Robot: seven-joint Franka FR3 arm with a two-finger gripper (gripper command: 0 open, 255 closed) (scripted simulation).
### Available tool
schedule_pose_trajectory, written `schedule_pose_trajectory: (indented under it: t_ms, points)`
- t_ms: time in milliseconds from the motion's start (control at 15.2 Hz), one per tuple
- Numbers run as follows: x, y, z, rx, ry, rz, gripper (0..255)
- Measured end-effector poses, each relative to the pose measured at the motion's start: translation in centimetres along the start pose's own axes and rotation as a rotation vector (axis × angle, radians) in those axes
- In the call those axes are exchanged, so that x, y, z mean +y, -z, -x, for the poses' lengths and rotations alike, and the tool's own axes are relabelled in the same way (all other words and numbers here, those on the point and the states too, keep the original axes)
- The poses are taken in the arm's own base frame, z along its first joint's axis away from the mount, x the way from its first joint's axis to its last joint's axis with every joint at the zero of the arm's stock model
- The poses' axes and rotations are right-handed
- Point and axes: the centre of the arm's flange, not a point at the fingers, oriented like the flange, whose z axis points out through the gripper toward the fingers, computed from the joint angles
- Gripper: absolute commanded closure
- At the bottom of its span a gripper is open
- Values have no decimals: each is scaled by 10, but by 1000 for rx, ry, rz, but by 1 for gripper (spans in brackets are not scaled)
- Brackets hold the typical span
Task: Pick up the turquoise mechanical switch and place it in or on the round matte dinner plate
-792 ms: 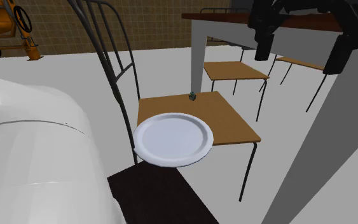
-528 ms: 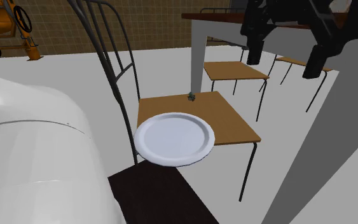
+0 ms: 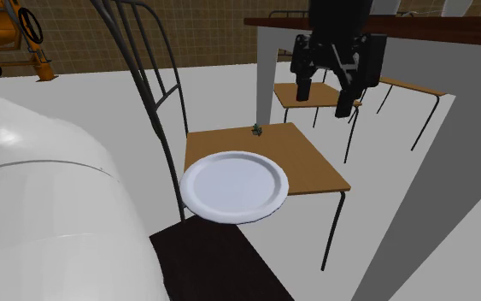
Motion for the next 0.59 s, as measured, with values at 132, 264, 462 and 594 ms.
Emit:
schedule_pose_trajectory:
  t_ms: [132, 264, 462, 594]
  points:
    - [-23, -7, -4, 2, -3, -3, 0]
    - [-46, -22, -10, 3, -6, -6, 0]
    - [-83, -33, -16, 7, -10, -10, 0]
    - [-105, -43, -21, 9, -14, -13, 0]
